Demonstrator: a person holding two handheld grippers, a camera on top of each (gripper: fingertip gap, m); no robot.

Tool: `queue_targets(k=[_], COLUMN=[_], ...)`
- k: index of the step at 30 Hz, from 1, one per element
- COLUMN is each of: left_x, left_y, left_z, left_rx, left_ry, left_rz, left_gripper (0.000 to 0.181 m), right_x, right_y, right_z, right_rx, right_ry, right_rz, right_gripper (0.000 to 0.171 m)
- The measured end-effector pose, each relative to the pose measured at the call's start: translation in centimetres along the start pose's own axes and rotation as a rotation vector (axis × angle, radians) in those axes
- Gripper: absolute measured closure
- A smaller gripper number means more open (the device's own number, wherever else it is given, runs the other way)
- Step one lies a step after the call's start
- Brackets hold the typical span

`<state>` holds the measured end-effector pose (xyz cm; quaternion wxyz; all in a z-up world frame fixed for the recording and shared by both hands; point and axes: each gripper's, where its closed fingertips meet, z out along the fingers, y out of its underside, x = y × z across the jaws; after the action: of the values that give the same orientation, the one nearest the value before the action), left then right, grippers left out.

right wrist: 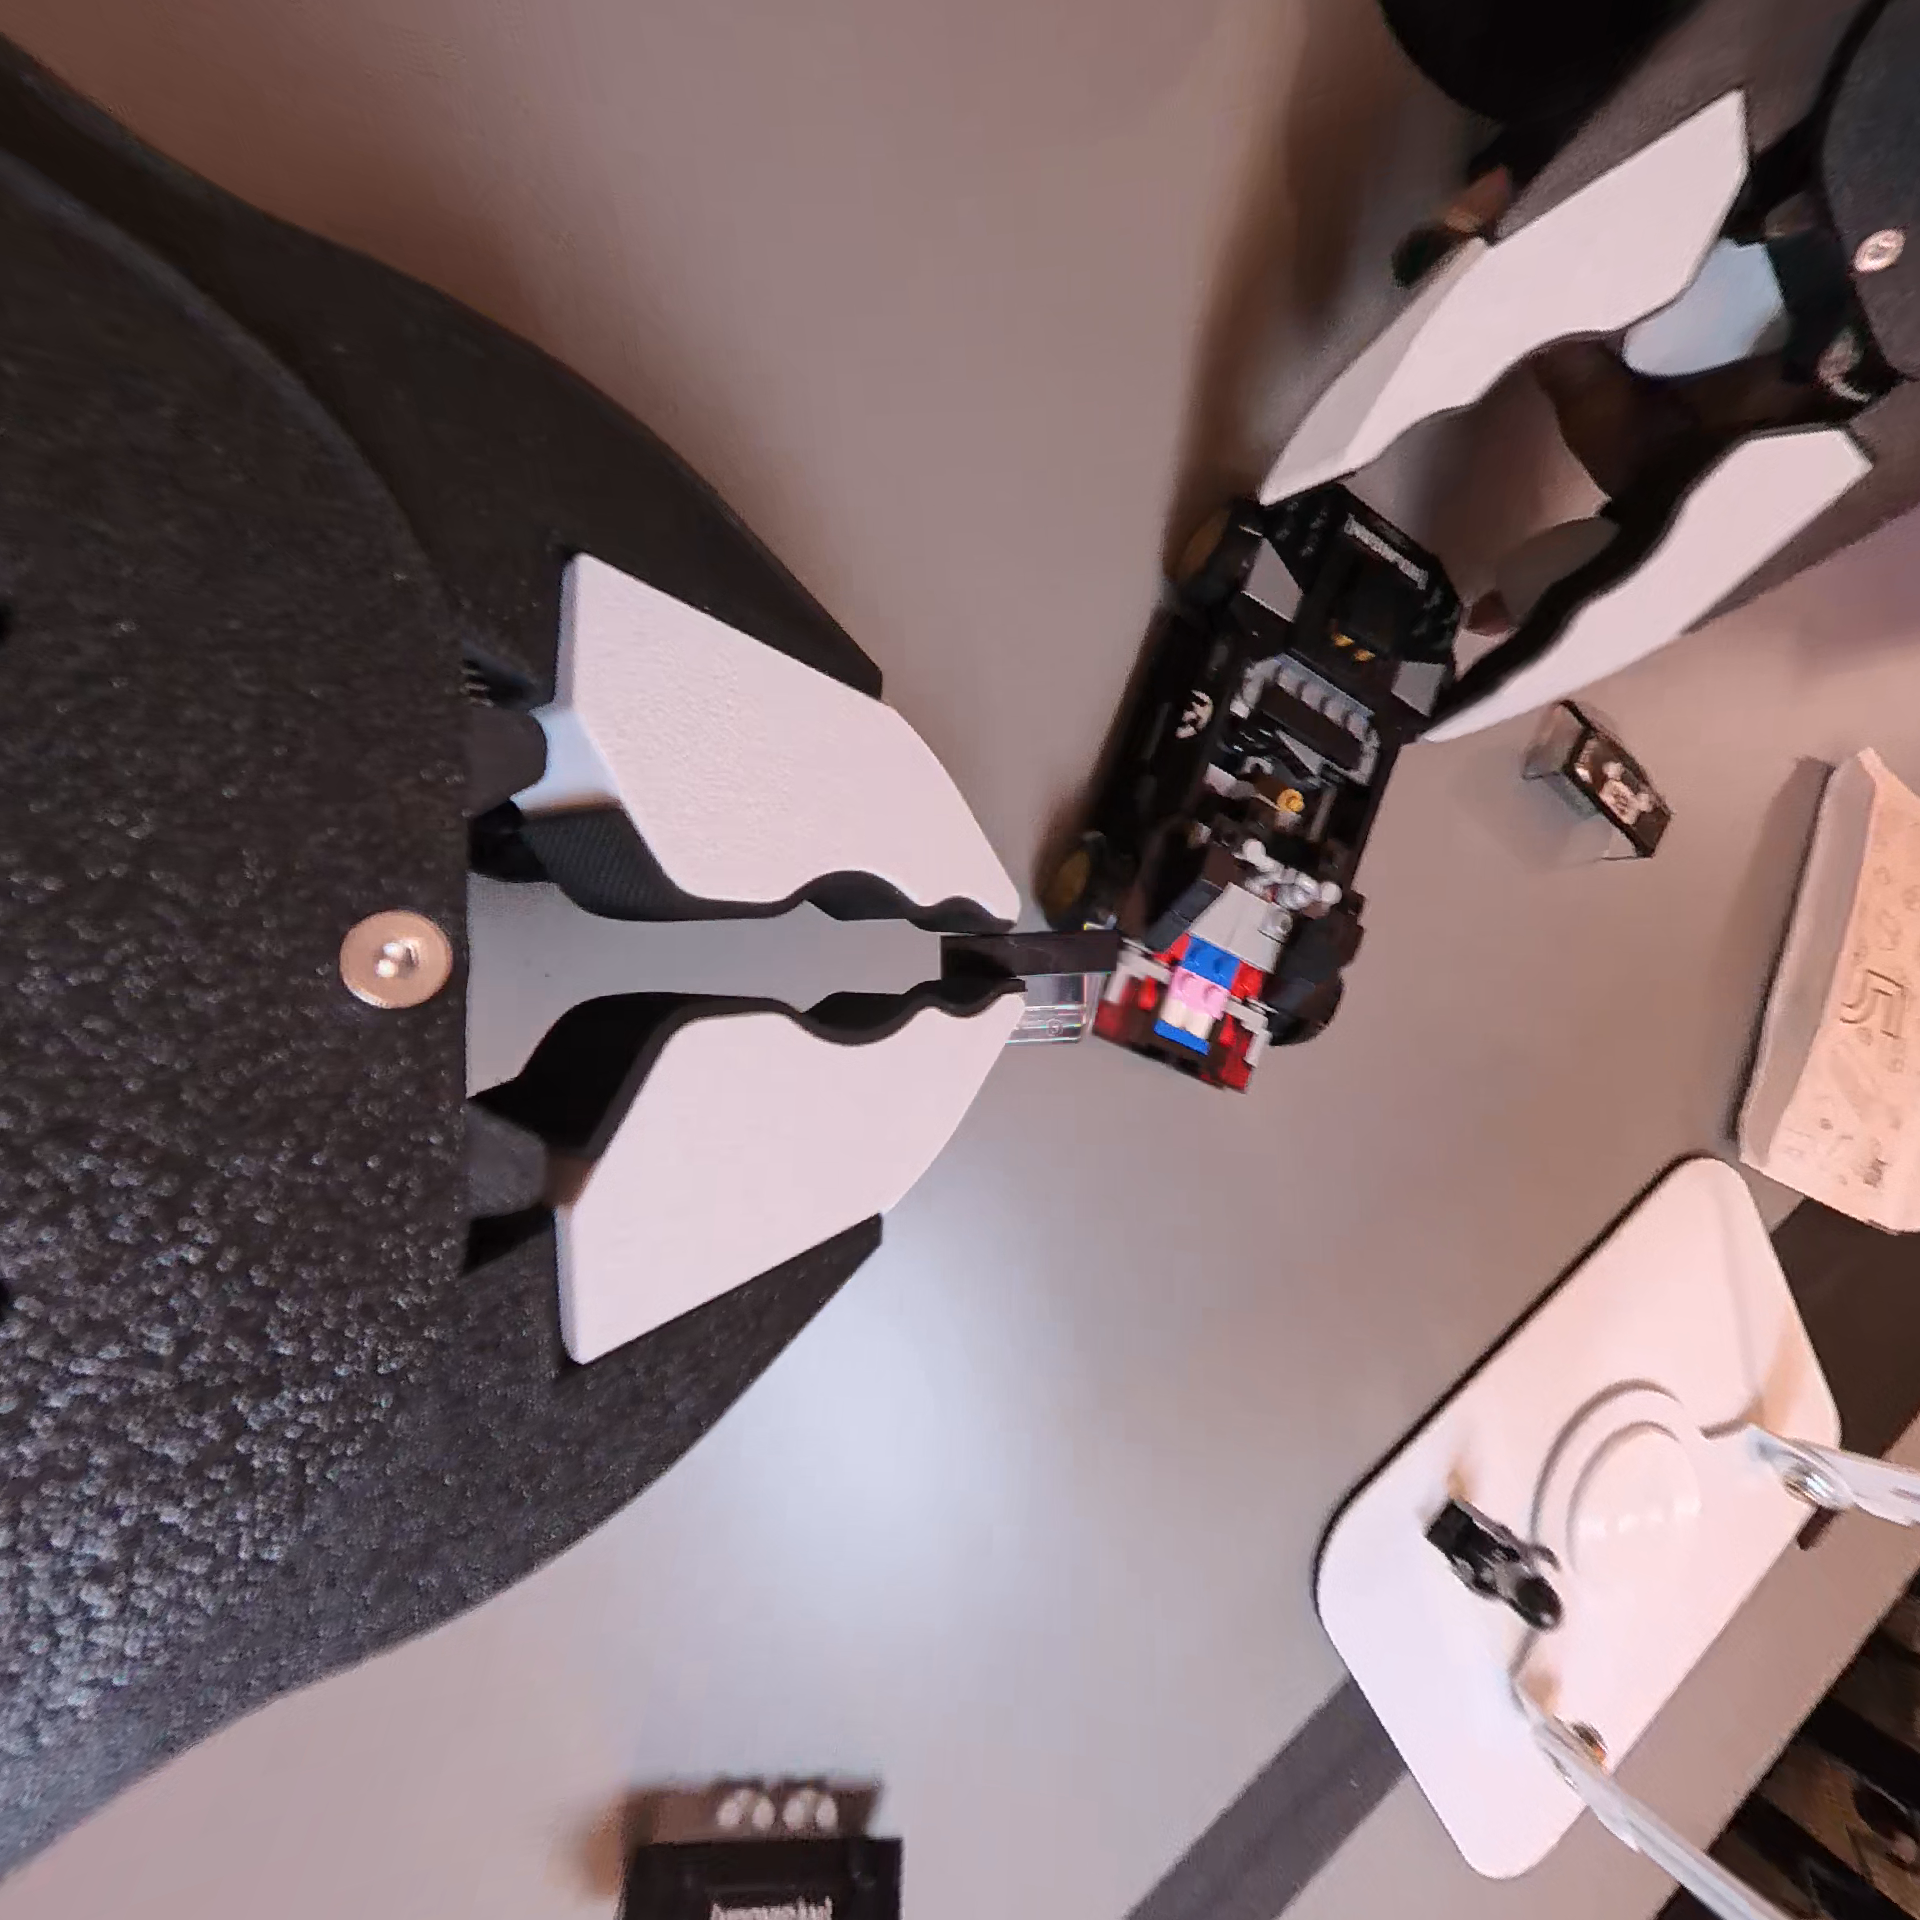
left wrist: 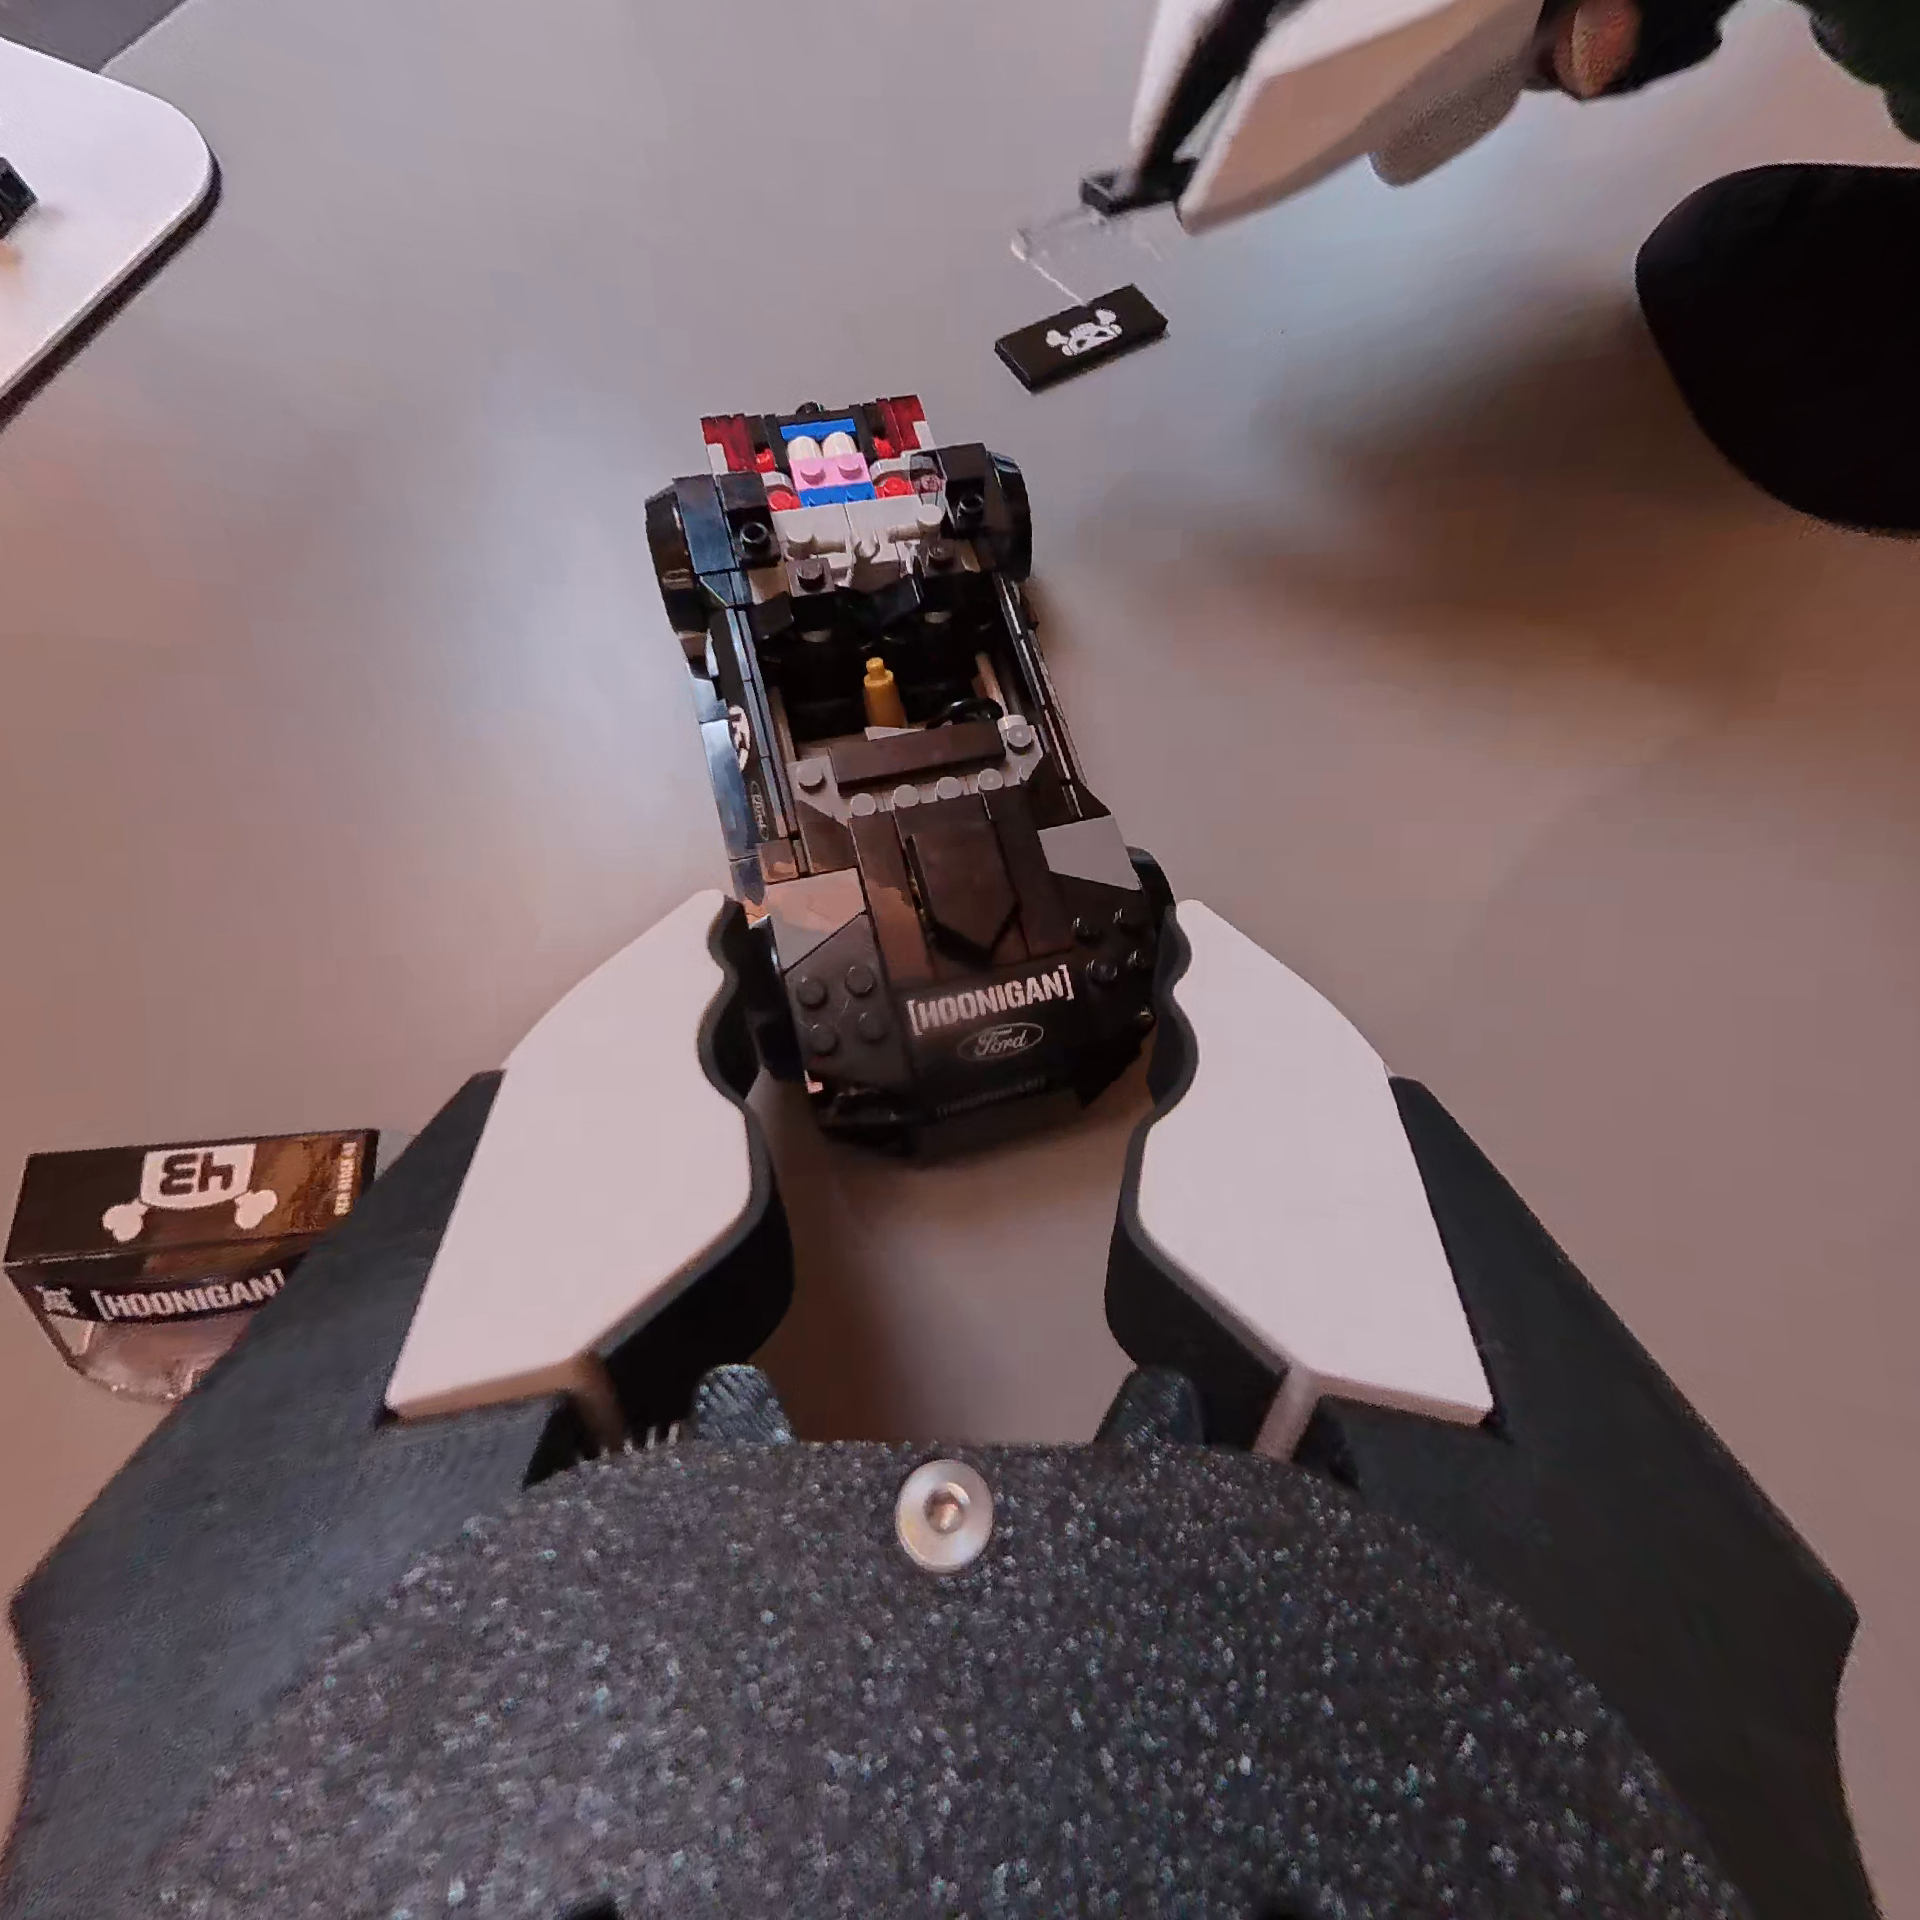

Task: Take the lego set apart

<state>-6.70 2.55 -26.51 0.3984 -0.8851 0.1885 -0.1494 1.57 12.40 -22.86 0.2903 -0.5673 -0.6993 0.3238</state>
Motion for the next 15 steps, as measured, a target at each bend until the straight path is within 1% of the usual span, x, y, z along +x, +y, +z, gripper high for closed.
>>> queue_targets(k=[4,8,12,15], left_x=[0.0,0.0,-0.1,0.2], left_y=[-0.1,-0.9,-1.8,-1.8], left_z=[-0.1,-0.8,-1.5,-1.5], left_rx=[0.007,0.062,0.125,0.135], left_ry=[-0.008,-0.019,-0.042,-0.047], left_rz=[-0.009,-0.037,-0.048,-0.038], left_gripper=[0.107,0.107,0.108,0.109], right_x=[-1.0,-1.4,-1.6,-2.5], right_y=[1.3,2.5,3.5,3.6], right_z=[-0.3,-0.5,-0.2,0.0], right_rx=[-0.033,-0.047,-0.069,-0.075], right_ry=[-0.015,0.002,0.06,0.054], right_rz=[-0.016,-0.036,-0.132,-0.208], right_gripper=[0.163,0.163,0.163,0.163])
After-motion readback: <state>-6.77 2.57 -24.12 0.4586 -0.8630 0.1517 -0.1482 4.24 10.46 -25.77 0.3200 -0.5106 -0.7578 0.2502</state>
